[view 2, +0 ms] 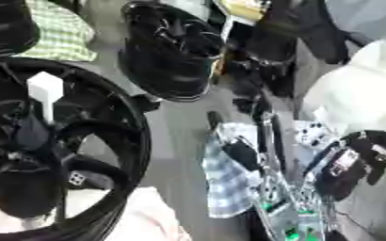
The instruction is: Pull the pin out of the wheel hub.
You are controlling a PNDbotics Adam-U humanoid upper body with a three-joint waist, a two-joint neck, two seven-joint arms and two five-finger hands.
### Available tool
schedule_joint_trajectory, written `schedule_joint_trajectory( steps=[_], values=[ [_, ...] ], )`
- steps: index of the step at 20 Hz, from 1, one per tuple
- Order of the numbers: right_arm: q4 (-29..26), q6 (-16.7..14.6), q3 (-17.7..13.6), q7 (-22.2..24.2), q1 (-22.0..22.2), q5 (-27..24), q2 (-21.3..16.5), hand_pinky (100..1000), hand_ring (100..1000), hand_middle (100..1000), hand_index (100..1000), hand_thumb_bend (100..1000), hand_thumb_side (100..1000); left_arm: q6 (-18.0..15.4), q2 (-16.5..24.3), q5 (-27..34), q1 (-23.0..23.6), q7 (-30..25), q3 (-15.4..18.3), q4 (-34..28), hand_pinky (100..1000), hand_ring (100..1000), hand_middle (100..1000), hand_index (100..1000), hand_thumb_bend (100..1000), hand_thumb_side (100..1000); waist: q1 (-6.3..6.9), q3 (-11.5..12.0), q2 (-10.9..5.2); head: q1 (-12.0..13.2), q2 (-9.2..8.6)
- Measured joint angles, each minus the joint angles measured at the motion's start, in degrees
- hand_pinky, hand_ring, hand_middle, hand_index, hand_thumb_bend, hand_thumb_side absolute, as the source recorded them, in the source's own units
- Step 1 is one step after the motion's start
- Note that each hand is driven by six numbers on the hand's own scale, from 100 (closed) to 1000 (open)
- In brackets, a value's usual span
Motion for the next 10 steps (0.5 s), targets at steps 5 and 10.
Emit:
schedule_joint_trajectory(
  steps=[5, 10],
  values=[
    [-0.3, 0.3, 3.3, 14.2, -11.9, -9.1, -10.3, 799, 817, 838, 930, 608, 333, 0.0, 0.0, -0.1, 0.0, 0.0, -0.7, 0.0, 572, 185, 537, 761, 100, 669, -0.29, 1.3, -0.19, -0.7, 0.00],
    [-0.6, 9.2, 8.9, 28.6, -24.1, -14.3, -12.5, 824, 869, 887, 958, 613, 285, 0.0, 0.0, -0.1, -0.3, 0.0, -1.4, 0.0, 573, 176, 536, 760, 100, 665, -0.30, 2.4, -0.20, -1.6, 0.00]
  ],
)
